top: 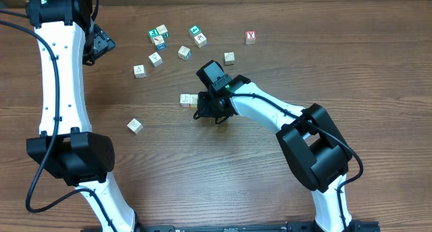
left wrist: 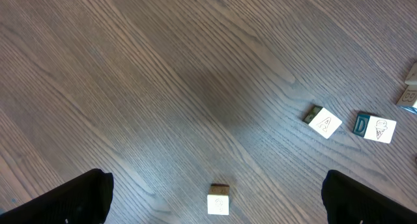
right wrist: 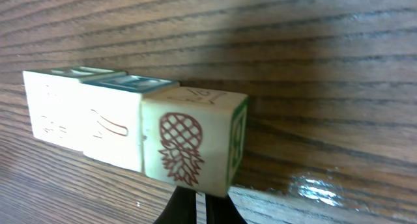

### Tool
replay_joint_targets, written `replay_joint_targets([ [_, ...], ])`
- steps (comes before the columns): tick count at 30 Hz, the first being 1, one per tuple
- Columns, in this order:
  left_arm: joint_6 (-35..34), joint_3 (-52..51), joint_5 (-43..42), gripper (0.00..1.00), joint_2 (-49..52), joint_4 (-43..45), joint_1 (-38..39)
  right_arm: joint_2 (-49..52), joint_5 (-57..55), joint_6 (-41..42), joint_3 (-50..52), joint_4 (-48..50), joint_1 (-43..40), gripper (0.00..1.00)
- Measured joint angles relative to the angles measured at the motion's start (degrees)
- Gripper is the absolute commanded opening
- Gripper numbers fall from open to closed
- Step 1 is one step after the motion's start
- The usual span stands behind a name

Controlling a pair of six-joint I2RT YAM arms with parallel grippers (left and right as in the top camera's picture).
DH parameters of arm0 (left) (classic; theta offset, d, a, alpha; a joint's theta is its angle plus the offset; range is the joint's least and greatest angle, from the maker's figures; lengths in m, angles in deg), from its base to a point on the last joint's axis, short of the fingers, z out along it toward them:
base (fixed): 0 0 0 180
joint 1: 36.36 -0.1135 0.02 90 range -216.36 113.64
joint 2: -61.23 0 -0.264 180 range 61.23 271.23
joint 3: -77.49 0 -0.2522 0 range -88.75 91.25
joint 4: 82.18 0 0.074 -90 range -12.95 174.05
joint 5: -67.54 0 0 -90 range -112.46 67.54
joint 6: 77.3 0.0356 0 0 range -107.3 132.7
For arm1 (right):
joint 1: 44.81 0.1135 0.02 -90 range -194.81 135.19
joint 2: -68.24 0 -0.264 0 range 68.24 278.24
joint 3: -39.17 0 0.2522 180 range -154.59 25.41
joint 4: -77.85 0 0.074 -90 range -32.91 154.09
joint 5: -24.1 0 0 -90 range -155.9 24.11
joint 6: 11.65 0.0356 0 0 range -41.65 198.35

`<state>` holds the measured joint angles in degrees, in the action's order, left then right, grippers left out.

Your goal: Form a horizontal line

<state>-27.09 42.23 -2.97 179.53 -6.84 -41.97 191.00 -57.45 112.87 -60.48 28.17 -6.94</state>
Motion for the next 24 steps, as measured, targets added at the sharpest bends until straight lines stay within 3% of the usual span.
replay_joint_targets([
  [24, -0.02, 0.00, 0.00, 1.00, 0.00, 0.00, 0.00, 0.00, 0.35, 0.00, 0.02, 0.22, 0.00, 0.04],
])
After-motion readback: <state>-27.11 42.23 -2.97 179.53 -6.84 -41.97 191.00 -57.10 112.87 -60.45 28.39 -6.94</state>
